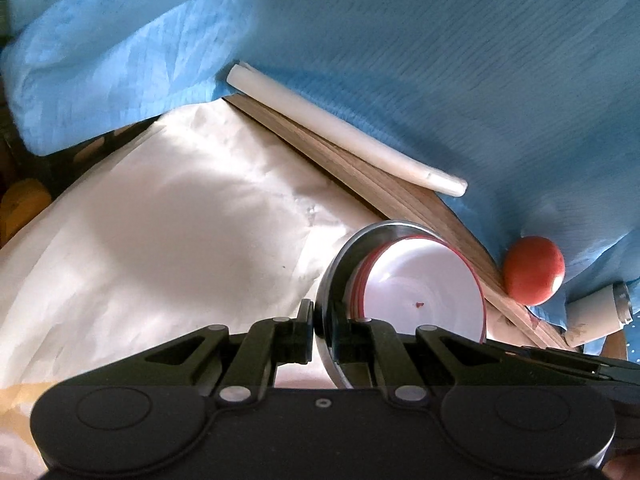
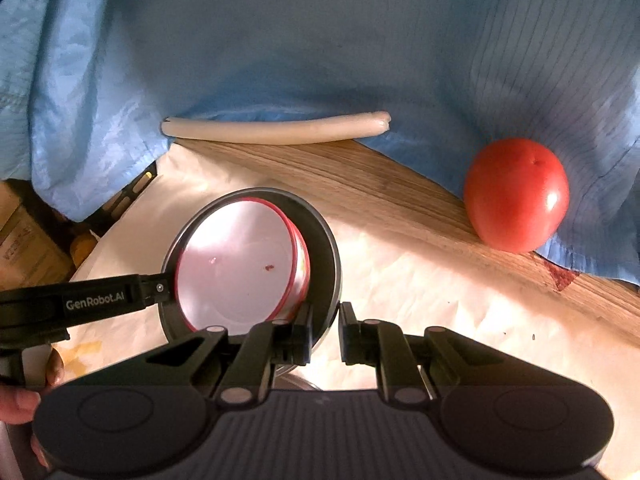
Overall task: Organize plates and bowls
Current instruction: 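Lift the steel plate and bowl stack with both grippers, then carry the stack with both grippers toward the middle of the paper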
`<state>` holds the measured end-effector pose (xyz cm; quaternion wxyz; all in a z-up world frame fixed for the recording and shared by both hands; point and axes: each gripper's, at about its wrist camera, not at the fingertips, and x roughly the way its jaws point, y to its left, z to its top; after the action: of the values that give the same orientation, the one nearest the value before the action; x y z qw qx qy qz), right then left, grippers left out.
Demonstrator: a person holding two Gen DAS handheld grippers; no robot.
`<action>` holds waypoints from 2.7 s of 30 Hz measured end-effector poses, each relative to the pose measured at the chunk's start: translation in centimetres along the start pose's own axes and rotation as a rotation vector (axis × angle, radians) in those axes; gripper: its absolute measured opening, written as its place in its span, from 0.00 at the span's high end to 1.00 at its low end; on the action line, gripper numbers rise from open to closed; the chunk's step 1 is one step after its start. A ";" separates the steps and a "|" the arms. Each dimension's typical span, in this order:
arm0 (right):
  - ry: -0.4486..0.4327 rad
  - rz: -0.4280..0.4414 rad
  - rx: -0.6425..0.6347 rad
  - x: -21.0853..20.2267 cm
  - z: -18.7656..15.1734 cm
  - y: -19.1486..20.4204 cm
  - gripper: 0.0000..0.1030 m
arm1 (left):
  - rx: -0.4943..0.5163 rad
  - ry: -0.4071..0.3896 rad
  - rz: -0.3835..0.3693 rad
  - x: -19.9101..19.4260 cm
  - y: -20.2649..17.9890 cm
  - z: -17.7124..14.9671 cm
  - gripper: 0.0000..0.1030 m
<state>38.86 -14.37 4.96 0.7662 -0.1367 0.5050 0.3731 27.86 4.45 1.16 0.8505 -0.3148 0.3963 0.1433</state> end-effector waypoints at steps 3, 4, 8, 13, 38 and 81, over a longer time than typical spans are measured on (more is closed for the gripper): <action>-0.009 0.004 -0.007 -0.7 -0.4 0.0 0.86 | -0.002 -0.008 -0.002 -0.7 -0.1 -0.4 0.93; -0.013 0.006 -0.008 -0.9 -0.6 0.0 0.86 | -0.003 -0.010 -0.002 -1.0 -0.2 -0.6 0.93; -0.021 0.012 -0.018 -1.8 -1.3 -0.1 0.86 | -0.007 -0.018 -0.002 -1.9 -0.6 -1.3 0.93; -0.034 0.027 -0.020 -2.9 -2.2 -0.4 0.86 | -0.002 -0.028 -0.001 -3.0 -1.2 -2.2 0.93; 0.006 0.071 0.018 -4.5 -7.2 -1.3 0.86 | -0.002 0.047 0.024 -5.1 -1.3 -7.2 0.93; 0.094 0.134 0.076 -3.4 -10.7 -2.3 0.86 | 0.026 0.137 0.072 -4.7 -0.4 -10.3 0.92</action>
<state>32.57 -23.66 2.73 0.7196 -0.0910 0.5623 0.3972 19.03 -2.49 -0.07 0.8197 -0.2984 0.4664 0.1467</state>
